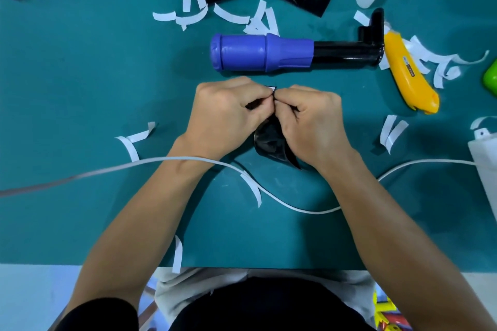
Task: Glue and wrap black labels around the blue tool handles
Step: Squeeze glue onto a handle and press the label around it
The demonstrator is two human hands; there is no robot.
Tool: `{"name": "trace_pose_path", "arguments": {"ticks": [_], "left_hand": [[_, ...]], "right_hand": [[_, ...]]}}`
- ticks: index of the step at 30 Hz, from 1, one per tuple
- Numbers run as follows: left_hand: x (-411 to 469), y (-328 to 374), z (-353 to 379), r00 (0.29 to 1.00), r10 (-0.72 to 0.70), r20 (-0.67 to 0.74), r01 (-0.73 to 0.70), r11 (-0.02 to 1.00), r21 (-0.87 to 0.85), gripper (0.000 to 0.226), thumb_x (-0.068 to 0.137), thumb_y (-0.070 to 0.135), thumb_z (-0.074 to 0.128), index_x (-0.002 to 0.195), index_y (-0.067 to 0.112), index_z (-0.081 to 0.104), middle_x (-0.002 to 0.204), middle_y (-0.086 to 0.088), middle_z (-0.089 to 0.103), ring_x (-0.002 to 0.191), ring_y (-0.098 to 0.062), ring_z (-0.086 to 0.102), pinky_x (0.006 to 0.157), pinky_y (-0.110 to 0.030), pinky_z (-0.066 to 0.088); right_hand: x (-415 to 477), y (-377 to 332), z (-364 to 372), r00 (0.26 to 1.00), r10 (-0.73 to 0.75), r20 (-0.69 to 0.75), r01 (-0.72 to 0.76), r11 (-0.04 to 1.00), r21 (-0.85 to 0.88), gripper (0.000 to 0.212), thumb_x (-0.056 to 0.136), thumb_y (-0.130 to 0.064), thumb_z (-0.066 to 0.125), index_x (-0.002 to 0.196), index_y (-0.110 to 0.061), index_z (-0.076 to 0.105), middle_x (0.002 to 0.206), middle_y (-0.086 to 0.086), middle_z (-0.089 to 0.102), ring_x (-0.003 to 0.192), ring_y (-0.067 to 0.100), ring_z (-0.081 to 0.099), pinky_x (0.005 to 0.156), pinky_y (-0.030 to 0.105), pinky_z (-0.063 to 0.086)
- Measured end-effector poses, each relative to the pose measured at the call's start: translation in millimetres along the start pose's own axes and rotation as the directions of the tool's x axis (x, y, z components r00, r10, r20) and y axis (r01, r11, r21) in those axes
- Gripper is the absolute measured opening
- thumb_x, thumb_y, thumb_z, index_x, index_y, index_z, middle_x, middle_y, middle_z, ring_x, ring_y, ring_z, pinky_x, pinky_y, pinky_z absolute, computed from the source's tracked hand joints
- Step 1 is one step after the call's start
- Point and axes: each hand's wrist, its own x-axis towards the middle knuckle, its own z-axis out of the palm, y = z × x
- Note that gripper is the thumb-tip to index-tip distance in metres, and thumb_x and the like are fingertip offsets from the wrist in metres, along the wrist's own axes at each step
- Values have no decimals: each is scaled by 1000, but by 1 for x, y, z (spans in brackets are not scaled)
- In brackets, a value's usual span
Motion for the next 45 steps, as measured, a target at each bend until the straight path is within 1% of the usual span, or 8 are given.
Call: {"name": "trace_pose_path", "arguments": {"ticks": [3, 10, 17, 24, 28, 31, 34, 45], "left_hand": [[0, 3, 2, 999, -22, -29, 23, 999, 36, 7, 83, 3, 81, 77, 7, 82, 67, -4, 72, 55, -20, 63, 54, -26, 50], [1, 7, 6, 980, -195, -29, 195, 981, -25, 8, 79, 4, 78, 76, 10, 81, 69, 0, 72, 59, -15, 61, 59, -27, 52], [7, 7, 6, 887, -449, 109, 462, 851, -251, 15, 78, 10, 73, 76, 24, 77, 68, 9, 70, 60, -9, 63, 61, -25, 55], [8, 7, 1, 914, -392, 101, 405, 885, -229, 8, 83, 14, 82, 89, 18, 84, 82, 19, 72, 73, 1, 70, 73, -17, 54], [7, 9, 2, 921, -381, 81, 389, 896, -214, 7, 83, 13, 80, 87, 16, 85, 79, 14, 73, 71, -4, 70, 69, -19, 54], [5, 10, 4, 932, -358, 51, 362, 914, -184, 6, 80, 11, 78, 81, 15, 83, 75, 9, 74, 67, -6, 68, 66, -16, 50], [5, 10, 5, 935, -349, 60, 354, 922, -155, 7, 76, 9, 76, 73, 15, 78, 68, 9, 68, 61, 0, 58, 64, -13, 42], [8, 12, 9, 883, -456, 115, 467, 819, -333, 26, 73, 8, 68, 69, 34, 67, 65, 22, 60, 58, -1, 51, 60, -15, 42]], "right_hand": [[0, 1, -1, 1000, -12, 13, 12, 1000, 7, 26, 93, 3, 60, 68, 2, 63, 59, 8, 51, 58, 24, 42, 55, 38, 38], [3, 0, -2, 1000, 26, 13, -28, 996, 90, 26, 90, 1, 62, 65, -7, 61, 58, -12, 33, 63, 15, 32, 58, 18, 26], [5, 1, -2, 984, 158, 80, -172, 962, 211, 29, 90, -3, 62, 63, -4, 50, 60, 3, 31, 61, 18, 25, 52, 27, 23], [5, 2, -6, 984, 164, 72, -176, 962, 208, 30, 91, -4, 62, 63, -4, 52, 56, 2, 31, 58, 20, 28, 52, 31, 25], [3, 1, -4, 995, 99, 32, -102, 984, 145, 28, 90, 0, 62, 63, -2, 52, 56, 2, 36, 58, 22, 31, 52, 33, 28], [3, 0, -3, 998, 68, 12, -69, 990, 126, 33, 90, 2, 62, 62, -10, 48, 56, -4, 33, 59, 17, 31, 54, 26, 27], [3, 0, -2, 998, 56, 9, -57, 992, 115, 29, 90, 4, 61, 63, -4, 54, 57, 0, 36, 60, 20, 30, 55, 29, 29], [6, -1, -3, 971, 209, 119, -236, 926, 295, 22, 90, -7, 63, 73, 6, 64, 60, 20, 44, 63, 35, 36, 53, 46, 33]]}}
